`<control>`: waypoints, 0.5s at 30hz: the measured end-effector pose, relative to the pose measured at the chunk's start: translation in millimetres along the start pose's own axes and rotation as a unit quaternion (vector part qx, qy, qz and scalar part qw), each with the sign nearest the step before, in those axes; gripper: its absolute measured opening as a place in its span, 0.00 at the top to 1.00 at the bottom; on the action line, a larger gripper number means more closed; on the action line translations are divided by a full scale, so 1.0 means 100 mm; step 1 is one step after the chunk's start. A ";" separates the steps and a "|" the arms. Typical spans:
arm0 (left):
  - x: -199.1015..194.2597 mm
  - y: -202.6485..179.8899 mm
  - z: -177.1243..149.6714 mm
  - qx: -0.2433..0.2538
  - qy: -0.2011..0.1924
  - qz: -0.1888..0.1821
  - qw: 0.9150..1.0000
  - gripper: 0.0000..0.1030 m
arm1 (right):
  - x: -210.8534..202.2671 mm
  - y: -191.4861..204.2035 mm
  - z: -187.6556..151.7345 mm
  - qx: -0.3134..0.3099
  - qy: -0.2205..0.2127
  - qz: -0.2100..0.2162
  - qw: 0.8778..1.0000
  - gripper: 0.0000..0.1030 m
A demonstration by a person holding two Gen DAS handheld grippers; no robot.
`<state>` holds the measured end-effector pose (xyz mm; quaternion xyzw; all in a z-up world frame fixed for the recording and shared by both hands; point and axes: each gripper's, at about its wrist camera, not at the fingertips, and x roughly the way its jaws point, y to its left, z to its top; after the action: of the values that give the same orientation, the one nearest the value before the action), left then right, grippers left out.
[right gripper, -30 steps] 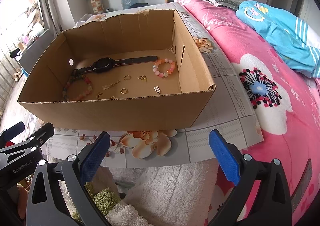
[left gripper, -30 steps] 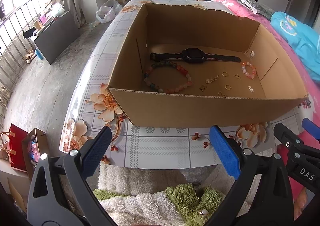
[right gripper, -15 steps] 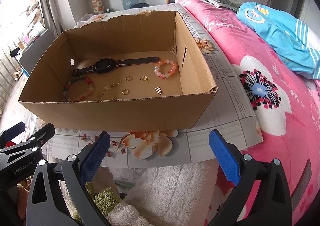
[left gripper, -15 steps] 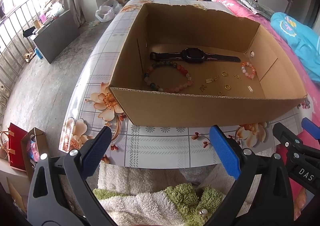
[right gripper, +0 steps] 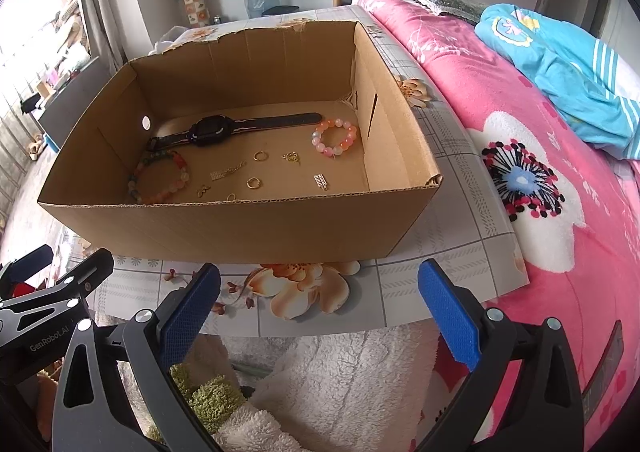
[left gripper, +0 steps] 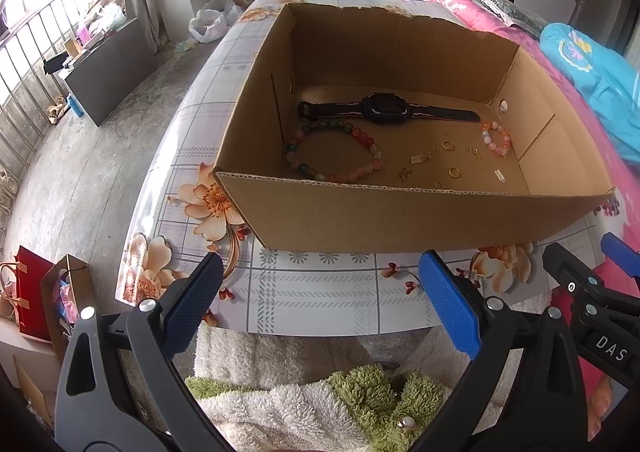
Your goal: Organize jewelry
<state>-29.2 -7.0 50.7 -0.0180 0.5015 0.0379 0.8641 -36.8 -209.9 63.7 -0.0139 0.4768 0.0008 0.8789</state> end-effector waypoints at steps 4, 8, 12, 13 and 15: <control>0.00 0.00 0.00 0.000 -0.001 0.000 1.000 0.08 | 0.00 0.00 0.00 0.000 0.000 0.000 1.000 0.06; 0.00 0.00 0.00 0.000 0.000 -0.001 1.000 0.08 | 0.00 0.00 0.01 0.000 -0.001 0.000 1.000 0.06; 0.00 0.00 0.00 -0.001 -0.002 -0.001 1.000 0.08 | 0.00 -0.01 0.02 -0.001 -0.001 0.000 1.000 0.06; 0.00 0.01 0.00 -0.001 -0.002 -0.001 1.000 0.08 | 0.00 -0.01 0.01 -0.001 -0.001 0.000 1.000 0.06; 0.00 0.01 0.00 -0.001 -0.002 -0.001 1.000 0.08 | 0.00 -0.01 0.01 -0.001 -0.001 -0.001 1.000 0.06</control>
<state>-29.1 -6.2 50.9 -0.0191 0.5002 0.0371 0.8649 -35.5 -210.5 64.3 -0.0150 0.4756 0.0008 0.8795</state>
